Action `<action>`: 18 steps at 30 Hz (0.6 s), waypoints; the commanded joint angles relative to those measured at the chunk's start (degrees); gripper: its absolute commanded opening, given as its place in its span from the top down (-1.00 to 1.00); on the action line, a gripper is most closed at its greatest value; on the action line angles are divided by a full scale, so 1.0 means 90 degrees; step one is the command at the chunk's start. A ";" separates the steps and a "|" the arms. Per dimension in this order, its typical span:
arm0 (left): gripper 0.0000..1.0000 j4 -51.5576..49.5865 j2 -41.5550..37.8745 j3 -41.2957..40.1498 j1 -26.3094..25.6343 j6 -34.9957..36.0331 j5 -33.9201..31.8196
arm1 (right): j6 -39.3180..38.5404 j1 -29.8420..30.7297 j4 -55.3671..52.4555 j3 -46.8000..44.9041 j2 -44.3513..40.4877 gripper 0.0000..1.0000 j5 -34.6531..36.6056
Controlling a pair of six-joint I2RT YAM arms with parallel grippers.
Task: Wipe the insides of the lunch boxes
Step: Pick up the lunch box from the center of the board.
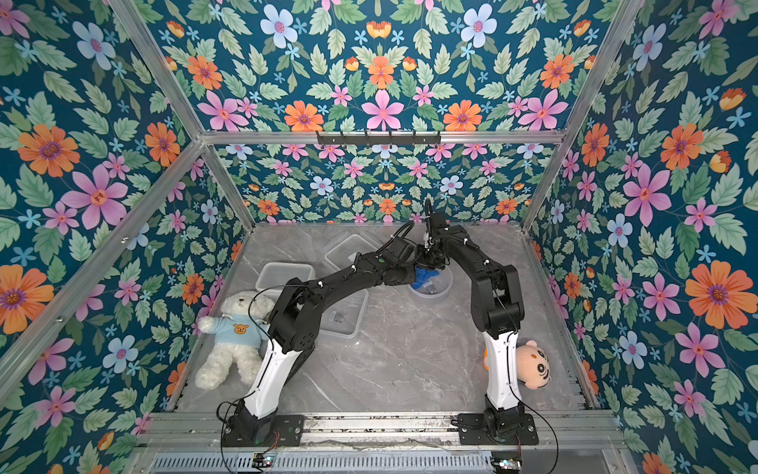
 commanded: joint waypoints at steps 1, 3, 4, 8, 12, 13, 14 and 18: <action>0.65 -0.0106 0.0082 0.0119 0.0011 0.0079 0.0063 | 0.0484 -0.0044 0.1252 -0.0536 -0.0303 1.00 -0.1842; 0.65 -0.0172 0.0120 0.0186 0.0040 0.0079 0.0020 | 0.0652 -0.0186 0.1549 -0.1110 -0.0801 1.00 -0.1830; 0.64 -0.0187 0.0138 0.0210 0.0058 0.0069 0.0020 | 0.0667 -0.0291 0.1569 -0.1343 -0.1101 1.00 -0.1757; 0.64 -0.0241 0.0202 0.0325 0.0107 0.0039 -0.0051 | 0.0472 -0.0643 0.1154 -0.1955 -0.2392 1.00 -0.0935; 0.64 -0.0341 0.0384 0.0627 0.0156 -0.0003 -0.0123 | 0.0035 -0.0710 0.0315 -0.2250 -0.3651 1.00 -0.0106; 0.65 -0.0344 0.0438 0.0715 0.0178 -0.0030 -0.0090 | -0.0017 -0.0709 -0.0014 -0.2306 -0.3851 1.00 0.0083; 0.65 -0.0361 0.0487 0.0810 0.0179 -0.0047 -0.0088 | -0.0040 -0.0710 -0.0247 -0.2386 -0.4010 1.00 0.0194; 0.64 -0.0383 0.0625 0.1164 0.0207 -0.0124 -0.0104 | -0.0119 -0.0710 -0.0713 -0.3448 -0.4952 1.00 0.0376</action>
